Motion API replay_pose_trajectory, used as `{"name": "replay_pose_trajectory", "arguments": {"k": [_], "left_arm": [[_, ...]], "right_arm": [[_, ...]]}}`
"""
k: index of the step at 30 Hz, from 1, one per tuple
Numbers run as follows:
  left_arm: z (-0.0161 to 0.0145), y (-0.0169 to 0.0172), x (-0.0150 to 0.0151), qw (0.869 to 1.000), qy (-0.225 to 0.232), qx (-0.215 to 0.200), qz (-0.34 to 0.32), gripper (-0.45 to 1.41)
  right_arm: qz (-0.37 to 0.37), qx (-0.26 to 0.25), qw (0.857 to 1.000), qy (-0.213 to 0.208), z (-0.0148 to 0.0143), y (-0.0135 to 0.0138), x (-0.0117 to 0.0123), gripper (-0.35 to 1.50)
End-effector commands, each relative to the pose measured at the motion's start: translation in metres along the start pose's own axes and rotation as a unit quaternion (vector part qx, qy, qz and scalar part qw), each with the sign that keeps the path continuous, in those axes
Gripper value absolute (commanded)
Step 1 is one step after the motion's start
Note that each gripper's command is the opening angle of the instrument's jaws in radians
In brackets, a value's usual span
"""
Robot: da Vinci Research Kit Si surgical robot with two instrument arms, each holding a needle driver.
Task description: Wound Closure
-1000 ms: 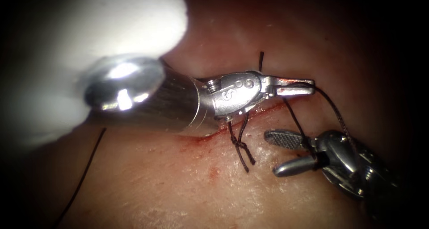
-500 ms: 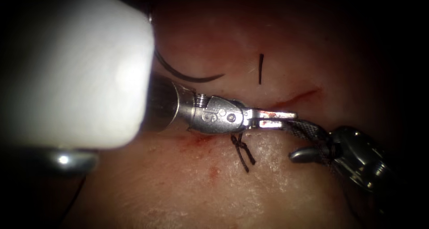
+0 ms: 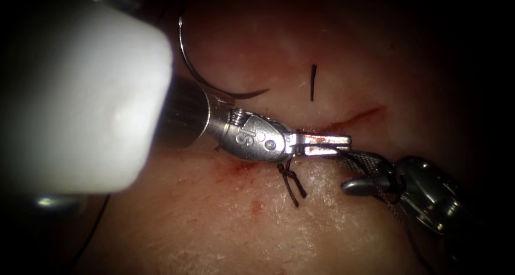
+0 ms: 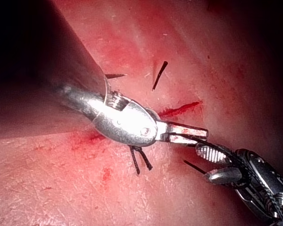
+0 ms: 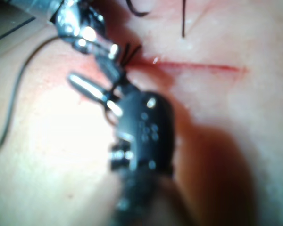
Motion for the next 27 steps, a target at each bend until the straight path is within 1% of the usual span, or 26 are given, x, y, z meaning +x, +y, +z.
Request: {"name": "replay_pose_trajectory", "arguments": {"k": [1,3,4,5,6,7,9,11,13,15,21,22,23,26,27], "left_arm": [[0.0006,0.0011,-0.0012,1.0,-0.008,-0.005,0.001,-0.45],[0.0005,0.0011,-0.0013,1.0,-0.011,-0.004,-0.004,-0.45],[0.0004,0.0012,-0.0013,1.0,-0.013,-0.002,-0.016,-0.03],[0.0004,0.0012,-0.0014,0.999,-0.02,0.002,-0.025,0.27],[0.0003,0.0011,-0.0014,0.999,-0.029,0.011,-0.044,0.47],[0.0002,0.0009,-0.0015,0.995,-0.051,0.026,-0.081,0.56],[0.0001,0.0009,-0.0015,0.993,-0.058,0.032,-0.093,0.54],[-0.0002,0.0009,-0.0013,0.991,-0.065,0.045,-0.111,0.74],[-0.0005,0.0012,-0.0009,0.99,-0.075,0.045,-0.113,0.78],[-0.0004,0.0015,-0.0006,0.988,-0.092,0.042,-0.115,0.76],[0.0016,0.002,-0.0002,0.986,-0.104,0.051,-0.116,0.71],[0.0021,0.0022,0.0002,0.985,-0.113,0.051,-0.117,0.71],[0.0021,0.0022,0.0002,0.985,-0.113,0.051,-0.117,0.71],[0.0023,0.0025,0.0011,0.981,-0.137,0.061,-0.123,0.76],[0.0023,0.0027,0.0022,0.978,-0.154,0.067,-0.128,0.76]], "right_arm": [[0.003,0.002,1.0,0.006,0.0002,-0.0004,-0.0007,0.29],[0.004,0.002,1.0,0.007,0.0001,-0.0004,-0.0006,0.29],[0.004,0.002,1.0,0.007,0.0001,-0.0004,-0.0006,0.29],[0.004,0.002,1.0,0.009,0.0001,-0.0004,-0.0006,0.29],[0.004,0.002,1.0,0.009,0.0001,-0.0004,-0.0006,0.29],[0.004,0.002,1.0,0.009,0.0001,-0.0004,-0.0006,0.29],[0.004,0.002,1.0,0.009,0.0001,-0.0004,-0.0006,0.29],[0.006,0.002,1.0,0.009,0.0,-0.0004,-0.0006,0.27],[0.009,0.002,1.0,0.009,0.0,-0.0003,-0.0006,0.27],[0.009,0.002,1.0,0.009,0.0001,-0.0003,-0.0006,0.27],[0.008,-0.001,1.0,0.012,0.0004,-0.0002,-0.0007,0.24],[0.008,-0.009,1.0,0.014,0.0005,0.0,-0.0006,0.2],[0.008,-0.009,1.0,0.014,0.0005,0.0,-0.0006,0.2],[0.002,-0.033,0.999,0.01,0.0006,0.0007,-0.0005,0.19],[-0.001,-0.044,0.999,0.008,0.0007,0.0013,-0.0004,0.19]]}}
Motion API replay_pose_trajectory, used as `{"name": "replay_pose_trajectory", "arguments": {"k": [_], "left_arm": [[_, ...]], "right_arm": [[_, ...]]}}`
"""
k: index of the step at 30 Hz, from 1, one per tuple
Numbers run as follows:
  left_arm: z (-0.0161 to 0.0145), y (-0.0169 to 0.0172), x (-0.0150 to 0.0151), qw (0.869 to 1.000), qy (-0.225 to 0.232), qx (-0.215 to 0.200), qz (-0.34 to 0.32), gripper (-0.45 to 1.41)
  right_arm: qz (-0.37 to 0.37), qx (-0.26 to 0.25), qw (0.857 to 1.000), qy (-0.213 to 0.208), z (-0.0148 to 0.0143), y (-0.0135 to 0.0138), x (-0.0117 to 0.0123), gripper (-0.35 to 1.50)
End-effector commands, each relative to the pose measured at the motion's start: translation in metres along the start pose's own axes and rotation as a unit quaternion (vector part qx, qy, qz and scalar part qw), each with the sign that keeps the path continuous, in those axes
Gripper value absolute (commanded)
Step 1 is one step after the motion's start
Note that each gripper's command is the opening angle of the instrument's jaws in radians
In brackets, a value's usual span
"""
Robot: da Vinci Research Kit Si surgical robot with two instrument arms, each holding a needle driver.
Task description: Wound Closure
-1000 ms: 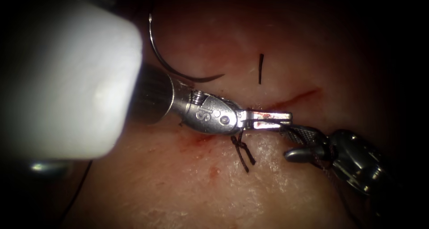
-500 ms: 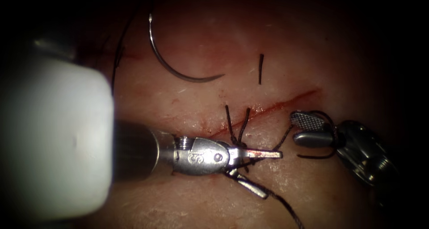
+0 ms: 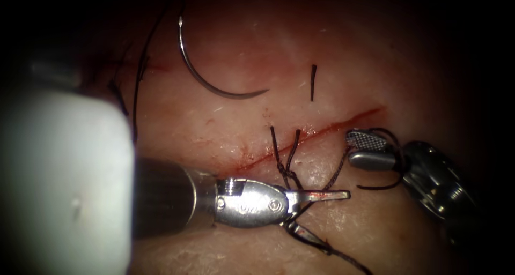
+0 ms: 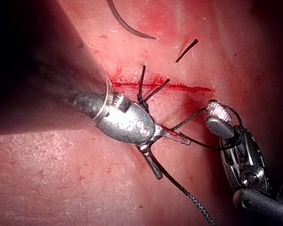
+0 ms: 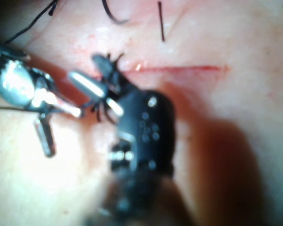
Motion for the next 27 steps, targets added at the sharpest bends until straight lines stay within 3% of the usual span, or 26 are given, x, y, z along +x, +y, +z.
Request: {"name": "replay_pose_trajectory", "arguments": {"k": [1,10,17,20,23,26,27], "left_arm": [[0.0008,0.0008,-0.0007,1.0,0.001,-0.003,-0.002,0.76],[-0.0011,0.0039,0.0065,0.998,-0.043,0.025,-0.033,0.96],[-0.0001,0.0065,0.0084,0.996,-0.077,0.032,-0.038,1.01],[0.0002,0.0068,0.0091,0.992,-0.109,0.054,-0.042,1.0],[0.0001,0.0064,0.0093,0.988,-0.13,0.071,-0.049,0.63],[-0.0005,0.0064,0.0091,0.986,-0.142,0.073,-0.046,-0.45],[-0.0011,0.0062,0.0089,0.984,-0.153,0.077,-0.049,-0.45]], "right_arm": [[-0.001,0.0,1.0,-0.002,0.0004,0.0001,-0.001,0.19],[-0.014,-0.034,0.999,-0.036,0.001,0.0016,-0.0017,0.2],[-0.025,-0.037,0.998,-0.043,0.0021,0.0011,-0.0018,0.22],[-0.028,-0.037,0.998,-0.052,0.0024,0.0009,-0.002,0.22],[-0.028,-0.037,0.997,-0.053,0.0024,0.0008,-0.002,0.22],[-0.028,-0.037,0.997,-0.053,0.0024,0.0008,-0.002,0.22],[-0.031,-0.038,0.997,-0.055,0.0024,0.0007,-0.002,0.22]]}}
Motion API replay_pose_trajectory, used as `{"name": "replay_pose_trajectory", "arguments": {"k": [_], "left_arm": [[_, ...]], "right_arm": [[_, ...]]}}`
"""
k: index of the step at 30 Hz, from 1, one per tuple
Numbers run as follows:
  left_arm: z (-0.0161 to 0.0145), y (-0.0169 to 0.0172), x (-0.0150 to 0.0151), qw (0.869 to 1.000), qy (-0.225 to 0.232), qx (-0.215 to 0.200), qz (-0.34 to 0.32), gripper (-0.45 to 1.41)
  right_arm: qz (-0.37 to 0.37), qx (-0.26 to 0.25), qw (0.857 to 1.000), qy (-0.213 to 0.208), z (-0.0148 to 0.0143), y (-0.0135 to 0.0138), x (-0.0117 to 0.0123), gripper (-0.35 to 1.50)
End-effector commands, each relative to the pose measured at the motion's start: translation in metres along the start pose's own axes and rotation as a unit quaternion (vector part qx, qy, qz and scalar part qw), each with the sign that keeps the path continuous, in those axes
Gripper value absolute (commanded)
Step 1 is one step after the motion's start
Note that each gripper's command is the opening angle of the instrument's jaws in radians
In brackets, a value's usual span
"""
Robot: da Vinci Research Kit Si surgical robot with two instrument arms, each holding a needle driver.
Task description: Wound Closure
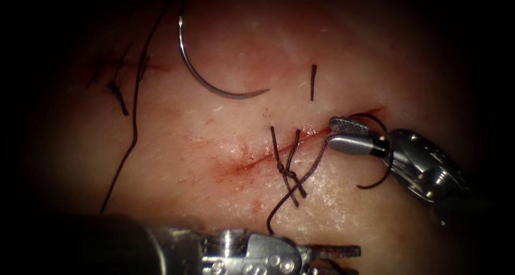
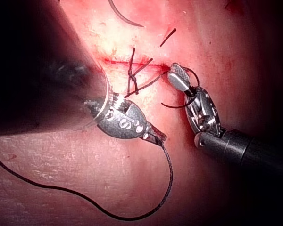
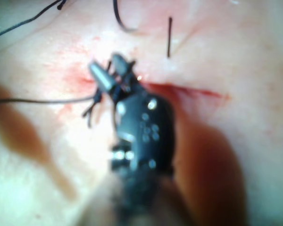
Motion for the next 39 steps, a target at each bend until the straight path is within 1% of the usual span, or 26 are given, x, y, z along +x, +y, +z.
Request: {"name": "replay_pose_trajectory", "arguments": {"k": [1,2,3,7,9,11,13,15,16,17,18,22,24,25,26,28,29,31,33,34,35,39], "left_arm": [[0.0006,0.0006,-0.0006,1.0,-0.005,0.006,-0.004,-0.45],[0.0,-0.0001,-0.001,1.0,-0.018,0.018,0.0,-0.45],[0.0,-0.0001,-0.001,1.0,-0.018,0.018,0.0,-0.45],[-0.0011,-0.0016,-0.002,0.998,-0.036,0.04,0.014,-0.45],[-0.0012,-0.0016,-0.0022,0.999,-0.032,0.03,0.019,-0.45],[-0.0006,-0.0006,-0.0012,1.0,-0.009,0.01,0.02,-0.45],[-0.0003,-0.0002,-0.0008,1.0,-0.002,0.004,0.02,-0.45],[0.0016,0.0013,0.0012,0.999,0.022,-0.02,0.022,-0.45],[0.0016,0.0013,0.0012,0.999,0.022,-0.02,0.022,-0.45],[0.0026,0.0018,0.0021,0.999,0.029,-0.027,0.024,-0.45],[0.0026,0.0018,0.0021,0.999,0.029,-0.027,0.024,-0.45],[0.0044,0.0019,0.0033,0.998,0.041,-0.037,0.03,-0.45],[0.005,0.0019,0.0041,0.997,0.052,-0.042,0.033,-0.45],[0.0048,0.0015,0.0051,0.997,0.062,-0.046,0.031,-0.45],[0.0048,0.0015,0.0051,0.997,0.062,-0.046,0.031,-0.45],[0.004,0.0001,0.0072,0.995,0.083,-0.044,0.041,-0.45],[0.004,0.0001,0.0072,0.995,0.083,-0.044,0.041,-0.45],[0.0034,-0.0017,0.0099,0.99,0.12,-0.051,0.052,-0.45],[0.0034,-0.0024,0.011,0.988,0.133,-0.054,0.059,-0.45],[0.0034,-0.0024,0.011,0.988,0.133,-0.054,0.059,-0.45],[0.0037,-0.0033,0.0126,0.984,0.155,-0.061,0.06,-0.45],[0.0047,-0.0041,0.0144,0.979,0.181,-0.073,0.062,-0.45]], "right_arm": [[0.002,0.0,1.0,-0.001,0.0004,-0.0004,-0.001,0.22],[-0.001,-0.003,1.0,-0.005,0.0004,-0.0005,-0.001,0.22],[-0.001,-0.003,1.0,-0.005,0.0004,-0.0005,-0.001,0.22],[-0.002,-0.004,1.0,-0.005,0.0004,-0.0008,-0.0006,0.2],[-0.007,-0.017,1.0,0.001,0.0004,-0.0007,-0.0002,0.2],[-0.006,-0.031,0.999,0.009,0.0007,-0.0004,0.0003,0.2],[-0.006,-0.037,0.999,0.011,0.0008,-0.0003,0.0004,0.22],[-0.007,-0.057,0.998,0.02,0.0009,-0.0002,0.0007,0.22],[-0.007,-0.057,0.998,0.02,0.0009,-0.0002,0.0007,0.22],[-0.008,-0.064,0.998,0.022,0.0009,-0.0003,0.0007,0.22],[-0.008,-0.064,0.998,0.022,0.0009,-0.0003,0.0007,0.22],[-0.012,-0.072,0.997,0.021,0.0011,-0.0003,0.0005,0.22],[-0.014,-0.077,0.997,0.012,0.0012,-0.0003,0.0002,0.24],[-0.016,-0.081,0.997,-0.006,0.0012,-0.0003,-0.0005,0.27],[-0.016,-0.081,0.997,-0.006,0.0012,-0.0003,-0.0005,0.27],[-0.02,-0.075,0.997,-0.027,0.0015,-0.0004,-0.0016,0.29],[-0.02,-0.075,0.997,-0.027,0.0015,-0.0004,-0.0016,0.29],[-0.02,-0.063,0.997,-0.047,0.0021,-0.0009,-0.0023,0.29],[-0.019,-0.051,0.997,-0.055,0.0026,-0.0012,-0.0026,0.29],[-0.019,-0.051,0.997,-0.055,0.0026,-0.0012,-0.0026,0.29],[-0.019,-0.044,0.997,-0.067,0.0034,-0.0018,-0.0031,0.27],[-0.018,-0.037,0.996,-0.081,0.0041,-0.0025,-0.0035,0.25]]}}
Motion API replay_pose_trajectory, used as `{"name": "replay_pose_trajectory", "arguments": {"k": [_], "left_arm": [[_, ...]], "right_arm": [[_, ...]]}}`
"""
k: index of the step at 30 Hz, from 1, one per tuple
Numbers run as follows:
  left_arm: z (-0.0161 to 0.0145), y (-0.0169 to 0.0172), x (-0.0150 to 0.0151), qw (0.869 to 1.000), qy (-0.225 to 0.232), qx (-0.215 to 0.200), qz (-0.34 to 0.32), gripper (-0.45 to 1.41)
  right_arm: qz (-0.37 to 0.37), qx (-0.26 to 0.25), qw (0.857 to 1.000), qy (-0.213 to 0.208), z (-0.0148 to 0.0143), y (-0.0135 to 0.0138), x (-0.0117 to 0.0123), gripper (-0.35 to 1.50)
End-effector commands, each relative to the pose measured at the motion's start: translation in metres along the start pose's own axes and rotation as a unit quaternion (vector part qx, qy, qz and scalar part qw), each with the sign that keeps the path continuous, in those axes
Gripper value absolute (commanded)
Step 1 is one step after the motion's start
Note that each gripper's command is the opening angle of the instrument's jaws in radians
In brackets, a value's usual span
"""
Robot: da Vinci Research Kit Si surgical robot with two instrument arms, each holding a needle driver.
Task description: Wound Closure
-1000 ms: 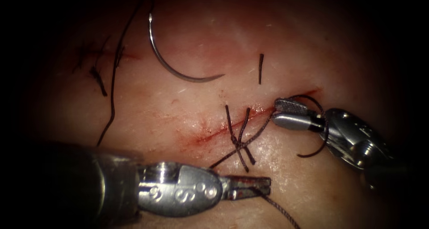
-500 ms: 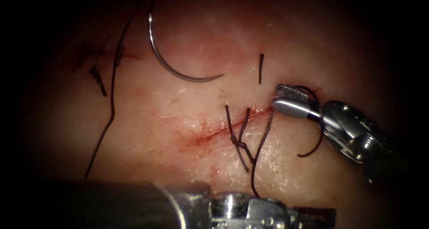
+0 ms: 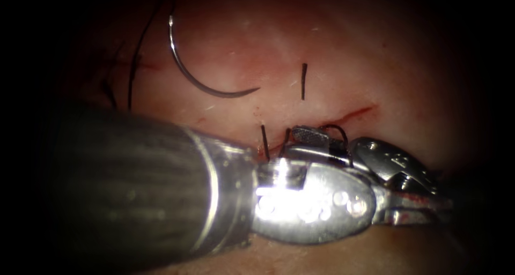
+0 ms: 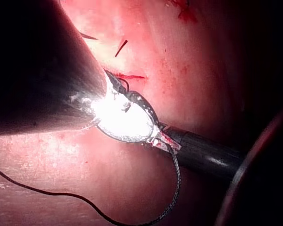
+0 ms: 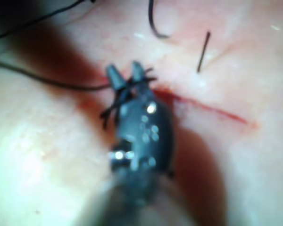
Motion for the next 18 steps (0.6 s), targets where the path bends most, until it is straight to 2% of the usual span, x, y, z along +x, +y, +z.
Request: {"name": "replay_pose_trajectory", "arguments": {"k": [1,5,6,10,13,16,18], "left_arm": [[0.0009,0.0002,-0.0006,1.0,0.007,-0.001,-0.002,-0.45],[0.0012,-0.0018,0.0,1.0,0.03,-0.002,-0.004,-0.45],[0.0011,-0.0041,0.0008,0.999,0.046,0.001,0.003,-0.45],[0.0001,-0.0079,0.0014,0.998,0.062,-0.006,0.015,-0.45],[-0.0009,-0.0105,0.0,0.998,0.063,-0.004,0.02,-0.45],[-0.0012,-0.0113,-0.001,0.998,0.061,-0.002,0.021,-0.45],[-0.0014,-0.0124,-0.0027,0.998,0.06,-0.003,0.028,-0.45]], "right_arm": [[0.001,0.006,1.0,-0.006,0.0007,-0.0007,-0.001,0.25],[-0.001,0.014,1.0,-0.024,0.0008,-0.0009,-0.0016,0.27],[-0.005,0.027,0.999,-0.036,0.0008,-0.0011,-0.0023,0.32],[-0.009,0.059,0.997,-0.052,0.0009,-0.0018,-0.0029,0.34],[-0.011,0.074,0.995,-0.06,0.001,-0.0023,-0.0031,0.32],[-0.012,0.078,0.995,-0.064,0.0011,-0.0024,-0.0032,0.31],[-0.013,0.086,0.994,-0.064,0.0012,-0.0026,-0.0032,0.31]]}}
